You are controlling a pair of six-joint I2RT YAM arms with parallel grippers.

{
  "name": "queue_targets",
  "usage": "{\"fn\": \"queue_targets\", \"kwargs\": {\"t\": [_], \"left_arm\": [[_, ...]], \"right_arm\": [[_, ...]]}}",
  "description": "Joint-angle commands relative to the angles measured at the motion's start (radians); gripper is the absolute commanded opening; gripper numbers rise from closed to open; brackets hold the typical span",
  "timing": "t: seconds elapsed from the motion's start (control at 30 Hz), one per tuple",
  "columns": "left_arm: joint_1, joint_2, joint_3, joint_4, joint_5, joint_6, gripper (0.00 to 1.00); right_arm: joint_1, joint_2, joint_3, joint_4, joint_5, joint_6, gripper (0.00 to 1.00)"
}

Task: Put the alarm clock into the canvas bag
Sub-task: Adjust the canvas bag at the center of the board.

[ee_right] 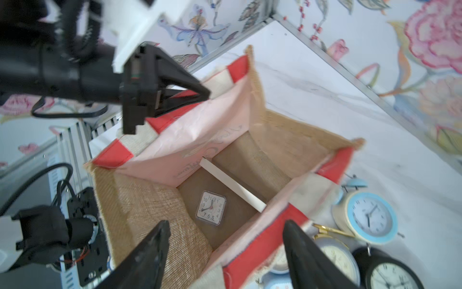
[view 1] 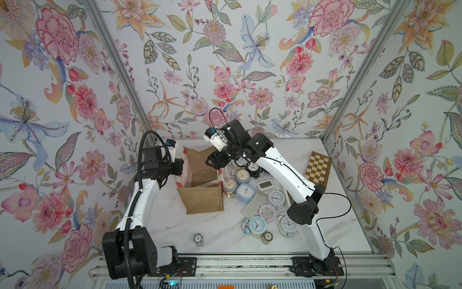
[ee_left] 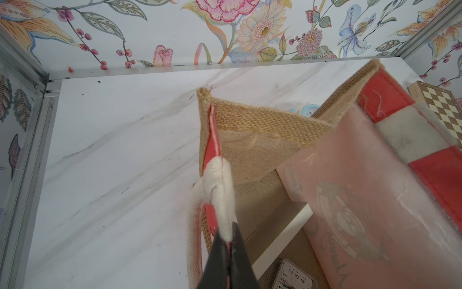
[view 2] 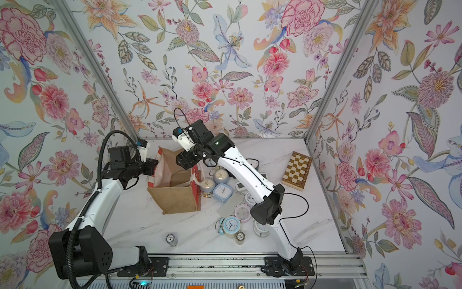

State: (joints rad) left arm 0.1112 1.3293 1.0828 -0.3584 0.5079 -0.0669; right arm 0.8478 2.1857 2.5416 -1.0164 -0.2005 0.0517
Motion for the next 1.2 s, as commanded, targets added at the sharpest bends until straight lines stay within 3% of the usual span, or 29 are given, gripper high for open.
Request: {"fn": "queue_targets", "kwargs": {"t": [0.0, 0.2, 0.37, 0.53, 0.9, 1.07, 1.1, 1.17], "left_arm": [[-0.008, -0.016, 0.015, -0.049, -0.024, 0.009, 0.05], [-0.007, -0.016, 0.023, -0.046, -0.007, 0.001, 0.05], [-0.007, -0.019, 0.037, -0.070, -0.024, -0.010, 0.05], [-0.006, -0.041, 0.050, -0.112, -0.039, -0.004, 0.05], [-0.007, -0.093, 0.049, -0.175, -0.091, 0.015, 0.08], [-0.007, -0.088, 0.053, -0.143, -0.107, -0.003, 0.27], [-0.008, -0.087, 0.058, -0.131, -0.112, -0.007, 0.31], [-0.008, -0.074, 0.074, -0.106, -0.132, -0.014, 0.39]], "right_arm": [[-0.040, -0.002, -0.056, -0.005, 0.009, 0.190, 0.71], [-0.051, 0.042, -0.076, -0.004, -0.105, 0.236, 0.61], [-0.034, 0.047, -0.091, -0.004, -0.112, 0.263, 0.27], [-0.008, 0.007, -0.149, -0.004, -0.073, 0.269, 0.01], [0.043, -0.120, -0.311, -0.005, -0.012, 0.296, 0.00], [0.048, -0.135, -0.329, -0.004, 0.008, 0.308, 0.00], [0.048, -0.138, -0.330, -0.005, 0.008, 0.309, 0.04], [0.050, -0.146, -0.328, -0.004, 0.011, 0.311, 0.27]]}}
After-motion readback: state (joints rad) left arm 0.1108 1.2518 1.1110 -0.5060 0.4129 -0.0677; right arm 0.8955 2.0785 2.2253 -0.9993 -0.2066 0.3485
